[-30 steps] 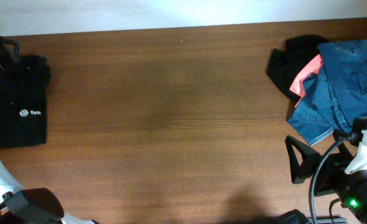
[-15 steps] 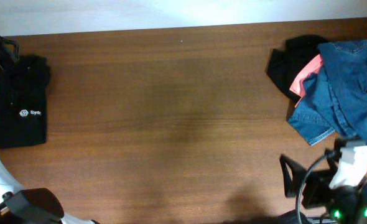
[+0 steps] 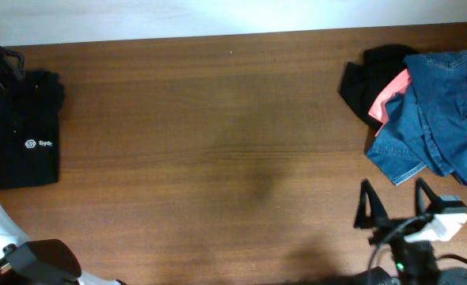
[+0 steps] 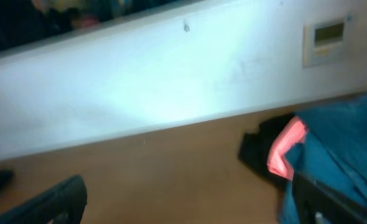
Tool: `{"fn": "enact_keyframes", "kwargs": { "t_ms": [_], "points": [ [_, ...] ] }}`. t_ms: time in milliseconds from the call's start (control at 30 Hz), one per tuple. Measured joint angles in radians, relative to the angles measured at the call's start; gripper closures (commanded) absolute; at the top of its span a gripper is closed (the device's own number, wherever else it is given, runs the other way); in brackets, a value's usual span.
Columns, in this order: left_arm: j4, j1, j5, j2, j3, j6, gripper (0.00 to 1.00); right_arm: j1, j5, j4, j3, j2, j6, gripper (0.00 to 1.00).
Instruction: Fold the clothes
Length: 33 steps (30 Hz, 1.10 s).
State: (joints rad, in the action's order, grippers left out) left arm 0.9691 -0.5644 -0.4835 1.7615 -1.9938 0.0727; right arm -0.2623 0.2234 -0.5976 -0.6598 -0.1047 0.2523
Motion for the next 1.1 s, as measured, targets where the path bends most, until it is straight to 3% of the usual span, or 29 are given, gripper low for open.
{"fn": "enact_keyframes", "kwargs": {
  "t_ms": [167,467,1100],
  "points": [
    [0.000,0.000,0.000,0.000,0.000,0.000,0.00,0.059,-0.075,0.312,0.231,0.040,0.001,0.01],
    [0.000,0.000,0.000,0.000,0.000,0.000,0.00,0.085,-0.156,0.601,0.453,0.085,0.001,0.01],
    [0.000,0.000,0.000,0.000,0.000,0.000,0.00,0.089,-0.166,0.670,0.640,0.090,0.000,0.01]
  ]
}}
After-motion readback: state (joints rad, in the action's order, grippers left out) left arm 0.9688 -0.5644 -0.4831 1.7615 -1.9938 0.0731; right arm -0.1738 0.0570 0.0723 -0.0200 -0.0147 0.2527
